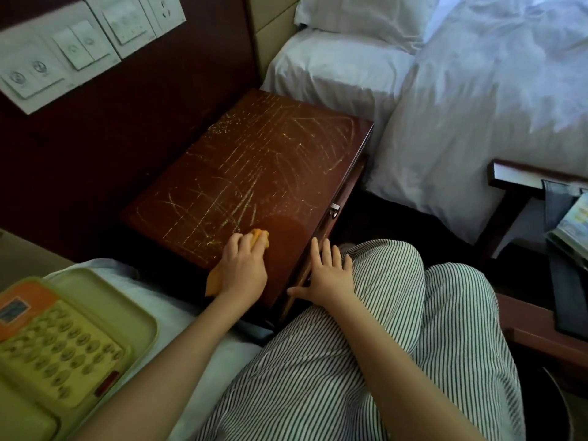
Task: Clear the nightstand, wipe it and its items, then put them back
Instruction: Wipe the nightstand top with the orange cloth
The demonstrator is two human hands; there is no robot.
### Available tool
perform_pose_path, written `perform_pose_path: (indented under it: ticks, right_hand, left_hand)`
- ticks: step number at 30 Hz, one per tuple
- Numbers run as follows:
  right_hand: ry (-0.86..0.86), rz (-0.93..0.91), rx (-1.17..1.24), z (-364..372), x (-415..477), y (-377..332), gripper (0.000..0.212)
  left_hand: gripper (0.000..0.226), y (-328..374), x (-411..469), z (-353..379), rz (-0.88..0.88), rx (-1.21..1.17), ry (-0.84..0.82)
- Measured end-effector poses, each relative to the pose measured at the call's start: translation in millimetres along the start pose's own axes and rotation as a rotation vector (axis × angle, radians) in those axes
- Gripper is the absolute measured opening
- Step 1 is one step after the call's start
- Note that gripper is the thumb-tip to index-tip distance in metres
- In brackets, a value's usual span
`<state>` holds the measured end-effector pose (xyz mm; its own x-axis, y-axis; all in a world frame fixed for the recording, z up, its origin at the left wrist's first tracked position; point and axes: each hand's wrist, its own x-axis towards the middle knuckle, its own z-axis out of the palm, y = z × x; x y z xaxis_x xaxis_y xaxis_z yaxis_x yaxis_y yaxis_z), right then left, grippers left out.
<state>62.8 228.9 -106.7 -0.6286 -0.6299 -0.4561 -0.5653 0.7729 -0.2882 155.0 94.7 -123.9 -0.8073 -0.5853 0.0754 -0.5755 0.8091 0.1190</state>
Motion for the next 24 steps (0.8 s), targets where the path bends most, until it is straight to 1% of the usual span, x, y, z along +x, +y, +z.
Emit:
perform_pose_path:
  ticks: [3,6,8,10,12,14,16,19,21,24]
  right_hand:
    - [0.04,-0.012,-0.002,-0.3,-0.6,-1.6,0.112]
    - [0.08,-0.003,-0.024,-0.9,-5.0,0.2,0.111]
    - [0.078,-0.002,-0.051,-1.0,-7.4,1.8,0.111]
    - [0.077,-0.008,-0.052,-0.8,-8.0,3.1,0.111]
    - [0.086,-0.017,-0.042,0.6,-6.7,4.2,0.112]
    - [0.078,-0.017,-0.044,1.6,-5.4,4.2,0.112]
    - [0.052,-0.014,-0.051,1.5,-4.9,3.7,0.113]
    - [0.045,-0.011,-0.039,-0.2,-4.6,2.4,0.114]
    - [0.053,-0.01,-0.031,-1.4,-4.2,1.5,0.114]
    - [0.078,-0.008,-0.029,-1.3,-4.6,-0.7,0.113]
  left_hand:
    - [0.053,21.3,22.8,-1.2,-0.078,-0.084,-0.042]
    - [0.052,47.4,28.9,2.1,-0.067,-0.144,-0.043]
    - [0.051,59.0,24.3,4.7,-0.009,-0.15,-0.034]
    - [0.05,62.3,16.2,5.6,0.084,-0.167,-0.06]
    - [0.049,55.2,3.7,5.0,0.161,-0.18,-0.089]
    - [0.048,39.9,-8.1,4.7,0.187,-0.166,-0.088]
    - [0.046,22.1,-10.5,5.5,0.151,-0.147,-0.062]
    - [0.046,10.5,5.4,5.7,0.001,-0.134,-0.008]
    - [0.047,16.2,21.0,6.1,-0.07,-0.145,-0.003]
    - [0.049,37.9,37.6,7.5,-0.09,-0.202,-0.021]
